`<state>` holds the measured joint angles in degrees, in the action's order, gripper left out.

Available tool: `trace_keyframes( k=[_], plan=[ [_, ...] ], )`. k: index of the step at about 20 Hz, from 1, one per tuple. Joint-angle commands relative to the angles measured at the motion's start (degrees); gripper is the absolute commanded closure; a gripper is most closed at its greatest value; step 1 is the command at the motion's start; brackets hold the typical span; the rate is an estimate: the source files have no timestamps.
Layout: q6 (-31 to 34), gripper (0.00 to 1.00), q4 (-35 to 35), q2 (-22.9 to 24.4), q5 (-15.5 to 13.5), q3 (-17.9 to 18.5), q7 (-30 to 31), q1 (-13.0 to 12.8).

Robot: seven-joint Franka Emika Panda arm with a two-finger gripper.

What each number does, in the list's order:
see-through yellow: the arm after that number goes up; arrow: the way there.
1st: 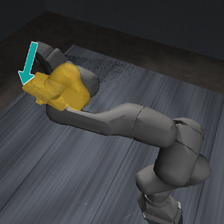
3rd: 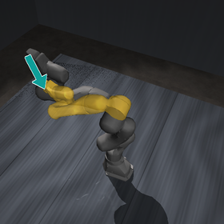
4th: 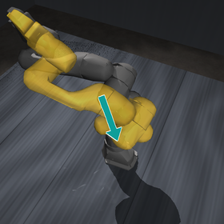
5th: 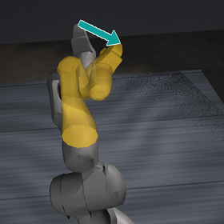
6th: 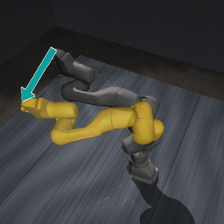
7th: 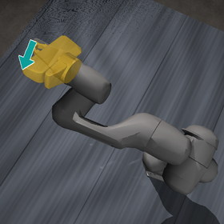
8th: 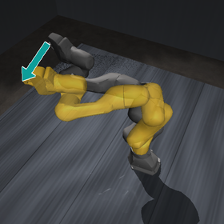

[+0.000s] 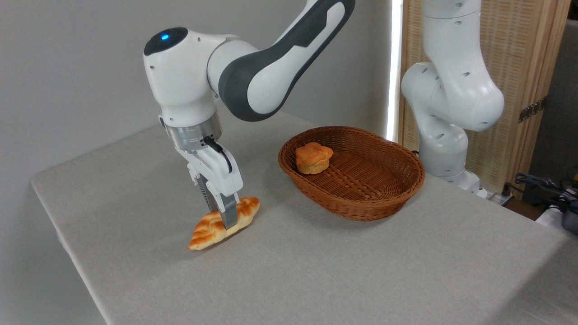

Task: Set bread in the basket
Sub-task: 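Lift the braided roll and carry it over the woven basket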

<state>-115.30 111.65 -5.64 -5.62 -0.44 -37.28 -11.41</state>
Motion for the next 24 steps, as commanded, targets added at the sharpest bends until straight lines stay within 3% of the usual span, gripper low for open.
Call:
trace_keyframes(
  k=[1, 9, 18, 24],
  plan=[
    [2.71, 0.54, -0.12, 2.99, -0.09, 0.18, -0.69, -0.11],
    [5.96, 0.53, -0.03, 7.57, -0.18, 0.27, -0.78, -0.02],
    [17.46, 0.48, 0.67, 15.12, -0.27, 0.71, -0.86, -0.02],
    [25.02, 0.40, 10.14, 23.20, -0.01, 1.15, -5.16, 0.33]
  ],
)
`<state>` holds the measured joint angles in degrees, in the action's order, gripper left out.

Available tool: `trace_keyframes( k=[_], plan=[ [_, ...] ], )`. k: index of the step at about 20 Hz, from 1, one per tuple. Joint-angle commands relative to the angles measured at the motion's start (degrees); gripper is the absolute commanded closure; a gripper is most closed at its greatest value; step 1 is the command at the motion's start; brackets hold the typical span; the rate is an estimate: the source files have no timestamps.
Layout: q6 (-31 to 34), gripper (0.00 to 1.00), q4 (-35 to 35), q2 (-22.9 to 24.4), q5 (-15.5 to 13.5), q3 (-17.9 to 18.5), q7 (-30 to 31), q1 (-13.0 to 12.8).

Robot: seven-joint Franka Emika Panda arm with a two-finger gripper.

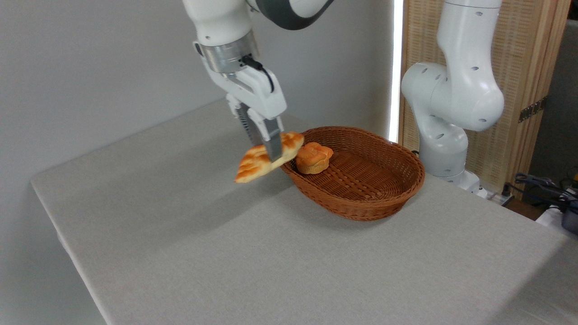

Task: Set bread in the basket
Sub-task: 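Lift the braided roll and carry it over the woven basket, then lower the roll into the basket beside the round bun and release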

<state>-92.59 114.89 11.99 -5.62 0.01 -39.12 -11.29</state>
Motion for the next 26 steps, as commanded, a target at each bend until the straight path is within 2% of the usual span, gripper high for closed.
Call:
trace_keyframes(
  k=[1, 3, 4, 6, 19, 21, 26],
  plan=[
    [3.81, 0.40, 8.23, 6.63, 0.08, 0.69, -3.76, 0.38],
    [6.54, 0.38, 9.29, 7.00, 0.43, 0.78, -3.86, 0.47],
    [7.25, 0.32, 9.91, 7.00, 0.52, 0.86, -3.86, 0.56],
    [7.43, 0.00, 11.40, 7.00, 0.61, 2.00, -3.94, 0.56],
    [6.29, 0.00, 11.94, 6.12, 0.61, 2.18, -4.82, 0.21],
    [3.67, 0.00, 11.32, 6.20, 0.52, 2.01, -4.74, 0.04],
    [-2.93, 0.00, 4.30, 5.33, 0.08, 1.48, -4.38, -0.14]
  ],
)
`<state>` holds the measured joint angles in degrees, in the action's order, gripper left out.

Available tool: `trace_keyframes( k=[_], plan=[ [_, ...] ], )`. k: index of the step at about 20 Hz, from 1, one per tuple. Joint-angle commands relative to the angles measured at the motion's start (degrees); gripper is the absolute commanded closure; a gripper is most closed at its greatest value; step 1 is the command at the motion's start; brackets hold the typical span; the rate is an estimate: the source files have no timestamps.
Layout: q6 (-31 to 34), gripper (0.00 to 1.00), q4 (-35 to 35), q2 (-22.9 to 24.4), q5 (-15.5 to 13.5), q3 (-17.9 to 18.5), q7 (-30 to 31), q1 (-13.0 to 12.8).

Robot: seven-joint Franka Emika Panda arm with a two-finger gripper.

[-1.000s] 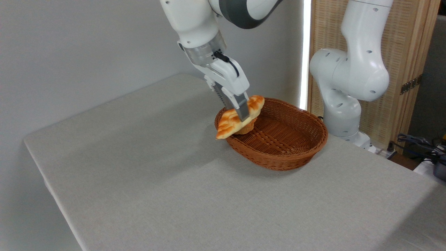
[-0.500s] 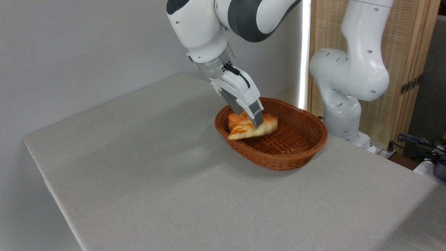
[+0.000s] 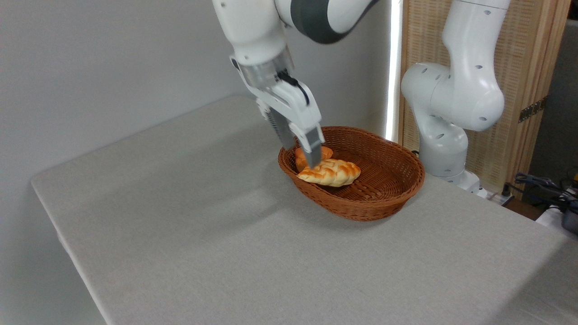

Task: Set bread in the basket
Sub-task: 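Lower the roll into the basket beside the round bun and release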

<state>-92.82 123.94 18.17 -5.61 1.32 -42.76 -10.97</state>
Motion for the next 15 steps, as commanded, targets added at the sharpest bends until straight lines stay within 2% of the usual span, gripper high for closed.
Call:
trace_keyframes(
  k=[1, 4, 11, 15],
  plan=[
    [-4.37, 0.00, -5.89, -1.12, 0.08, 0.18, -0.57, -0.46],
    [-8.86, 0.00, -10.71, -4.00, -0.01, 0.35, -0.13, -0.37],
    [-9.22, 0.00, -22.67, -14.03, 0.43, 0.88, 2.68, -0.37],
    [-9.83, 0.00, -24.18, -15.97, -1.23, 1.23, 4.44, 0.25]
  ],
)
